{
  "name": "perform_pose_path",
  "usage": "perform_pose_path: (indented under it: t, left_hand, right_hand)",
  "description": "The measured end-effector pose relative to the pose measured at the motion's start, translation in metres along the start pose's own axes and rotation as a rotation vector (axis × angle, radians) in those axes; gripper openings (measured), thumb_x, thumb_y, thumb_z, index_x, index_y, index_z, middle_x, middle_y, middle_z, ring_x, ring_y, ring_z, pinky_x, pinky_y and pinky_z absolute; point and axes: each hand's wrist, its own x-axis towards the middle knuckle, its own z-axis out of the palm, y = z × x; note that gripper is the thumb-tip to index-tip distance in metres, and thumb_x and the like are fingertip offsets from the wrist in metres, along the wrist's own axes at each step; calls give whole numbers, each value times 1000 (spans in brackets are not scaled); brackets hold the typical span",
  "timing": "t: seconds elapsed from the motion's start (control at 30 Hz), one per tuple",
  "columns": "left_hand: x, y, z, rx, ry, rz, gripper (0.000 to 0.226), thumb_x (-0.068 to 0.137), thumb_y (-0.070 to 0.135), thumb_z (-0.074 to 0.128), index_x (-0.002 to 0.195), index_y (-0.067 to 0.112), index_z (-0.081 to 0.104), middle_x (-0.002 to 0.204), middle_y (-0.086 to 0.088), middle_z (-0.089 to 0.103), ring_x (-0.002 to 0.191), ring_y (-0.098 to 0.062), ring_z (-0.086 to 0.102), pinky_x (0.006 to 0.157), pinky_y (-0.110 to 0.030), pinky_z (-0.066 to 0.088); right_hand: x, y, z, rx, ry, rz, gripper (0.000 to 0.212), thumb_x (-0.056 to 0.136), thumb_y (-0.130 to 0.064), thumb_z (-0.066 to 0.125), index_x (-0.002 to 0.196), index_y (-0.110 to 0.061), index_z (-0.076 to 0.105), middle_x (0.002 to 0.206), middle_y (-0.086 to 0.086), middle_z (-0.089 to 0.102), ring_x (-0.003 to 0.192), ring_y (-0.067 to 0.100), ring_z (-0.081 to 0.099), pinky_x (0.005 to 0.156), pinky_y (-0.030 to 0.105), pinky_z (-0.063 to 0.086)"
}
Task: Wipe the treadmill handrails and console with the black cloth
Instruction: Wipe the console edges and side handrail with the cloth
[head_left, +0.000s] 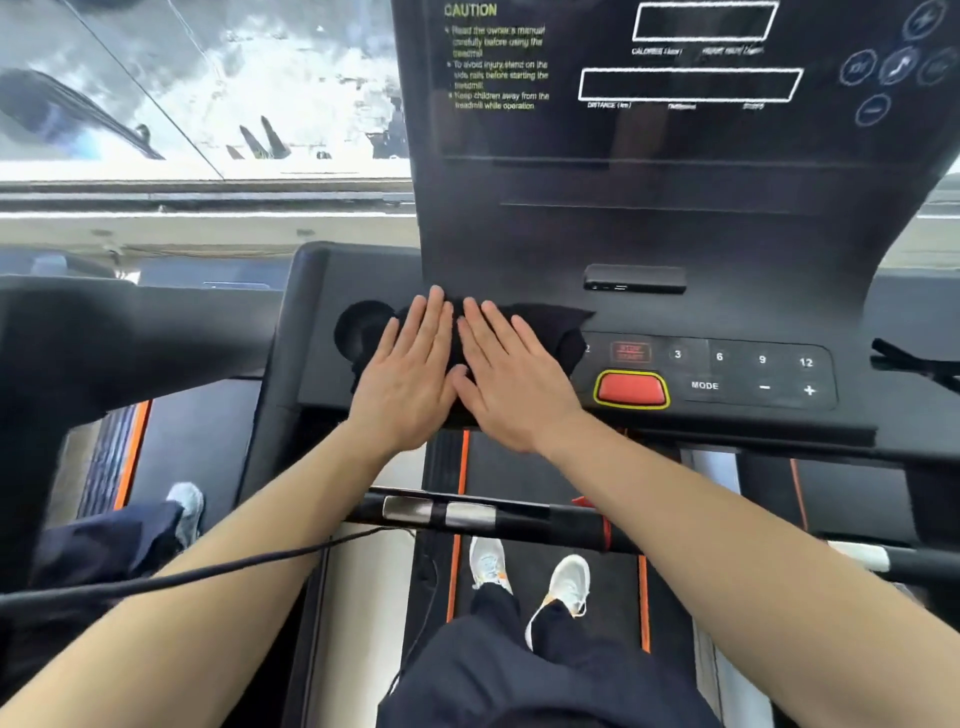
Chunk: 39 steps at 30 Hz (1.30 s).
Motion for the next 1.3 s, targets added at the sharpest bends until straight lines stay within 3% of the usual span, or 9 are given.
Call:
perform_pose_path:
  t: [0.17, 0.3, 0.5, 0.7, 0.9, 1.13, 1.3]
  left_hand:
    - [-14, 47, 4, -30, 6, 37, 70, 101, 43, 21, 156, 2, 11, 165, -16, 3, 153, -29, 3, 123, -47, 13]
    - [18, 95, 0, -88, 37, 58, 68, 101, 44, 15, 156, 2, 13, 165, -17, 6, 153, -29, 5, 123, -46, 12]
    - [59, 194, 1, -123, 4, 174, 68, 102, 43, 16, 157, 5, 3, 165, -14, -5, 153, -26, -6, 124, -45, 4]
    - [89, 269, -1, -126, -5, 265, 67, 101, 39, 23, 157, 6, 7, 166, -12, -2, 153, -25, -3, 124, -43, 4]
    - [81, 224, -2, -92, 5, 356, 65, 101, 39, 22, 158, 11, 11, 167, -7, 4, 154, -20, 4, 123, -42, 13]
    - [27, 104, 2, -18, 55, 109, 60, 103, 32, 21, 158, 10, 11, 166, -8, 6, 153, -20, 6, 123, -43, 17]
    - [30, 125, 1, -48, 36, -55, 63, 100, 34, 16, 158, 10, 12, 166, -7, 6, 153, -22, 5, 122, -46, 16]
  right_hand:
    - [-41, 32, 2, -49, -41, -20, 71, 102, -53, 16, 159, -11, 12, 167, 6, 6, 154, 21, 4, 124, 44, 11]
    - [-52, 85, -6, -84, -46, 15, 72, 101, -56, 9, 159, -13, 7, 167, 4, 2, 154, 18, 2, 125, 42, 11]
    - [-117, 167, -11, -63, -35, 193, 69, 102, -54, 8, 158, -14, 7, 167, 3, 1, 154, 16, 0, 125, 42, 11]
    - [-164, 220, -10, -16, -25, 385, 70, 100, -52, 7, 159, -14, 13, 167, 0, 3, 154, 15, 2, 125, 42, 11]
    - [-143, 178, -5, -1, 31, 483, 73, 100, -55, 9, 157, -10, 16, 167, 8, 8, 154, 24, 5, 124, 44, 8]
    - [-63, 68, 3, 69, 77, 310, 66, 103, -49, 15, 158, -12, 17, 167, 7, 11, 154, 25, 7, 124, 45, 10]
    - [-67, 80, 1, 79, 91, 232, 60, 105, -44, 16, 158, -17, 22, 167, 1, 16, 153, 20, 12, 123, 44, 12]
